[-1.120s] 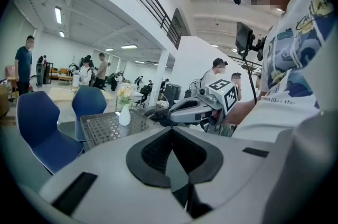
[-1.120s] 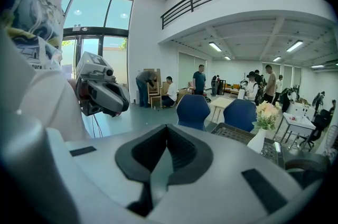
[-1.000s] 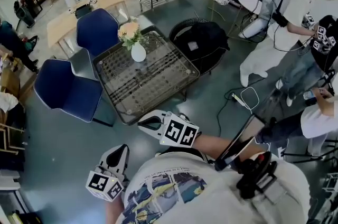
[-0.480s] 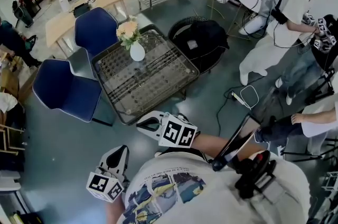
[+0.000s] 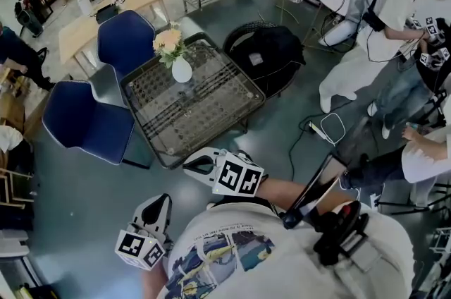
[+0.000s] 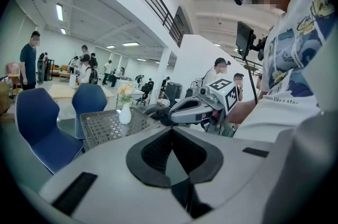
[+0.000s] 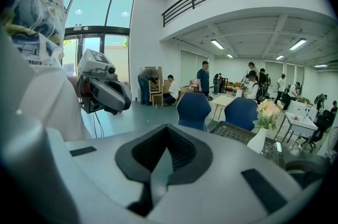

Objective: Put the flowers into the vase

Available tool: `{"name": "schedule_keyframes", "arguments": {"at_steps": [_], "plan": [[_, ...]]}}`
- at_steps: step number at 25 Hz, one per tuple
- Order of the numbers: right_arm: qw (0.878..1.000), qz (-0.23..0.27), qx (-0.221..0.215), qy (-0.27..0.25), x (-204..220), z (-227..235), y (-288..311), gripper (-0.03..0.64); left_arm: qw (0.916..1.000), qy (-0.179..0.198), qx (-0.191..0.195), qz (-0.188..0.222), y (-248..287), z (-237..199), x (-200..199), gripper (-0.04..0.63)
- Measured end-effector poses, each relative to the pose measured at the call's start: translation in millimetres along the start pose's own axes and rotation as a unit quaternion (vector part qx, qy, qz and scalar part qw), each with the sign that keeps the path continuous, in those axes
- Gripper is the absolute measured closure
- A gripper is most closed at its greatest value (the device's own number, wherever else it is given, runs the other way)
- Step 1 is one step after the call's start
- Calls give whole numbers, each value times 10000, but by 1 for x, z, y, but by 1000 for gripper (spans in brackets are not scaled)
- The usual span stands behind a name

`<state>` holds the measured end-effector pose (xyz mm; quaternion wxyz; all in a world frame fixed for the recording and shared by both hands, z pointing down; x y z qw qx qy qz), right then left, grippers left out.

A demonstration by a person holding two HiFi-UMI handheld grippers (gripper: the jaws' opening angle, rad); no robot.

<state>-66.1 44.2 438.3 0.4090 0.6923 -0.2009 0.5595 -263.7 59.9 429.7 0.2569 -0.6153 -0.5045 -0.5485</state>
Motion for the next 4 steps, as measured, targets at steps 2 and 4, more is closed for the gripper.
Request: {"name": "schedule_keyframes", "arguments": {"at_steps": [2, 4], "plan": [[10000, 6, 5, 11, 2, 3, -2, 606, 10000, 1, 5, -4, 3, 0, 0, 586], [10000, 2, 9, 24, 4, 6, -4, 606, 10000, -14, -3, -17, 6, 1, -1, 586]]}}
Point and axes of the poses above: the fingertips, and each gripper's own axes: y forward along the fingers, z to its right, x out of its underside, the point moved 8 cm from there along -y, backward along the fingers, and after that the axes turned 6 degrees about z, right-handed, at the moved point
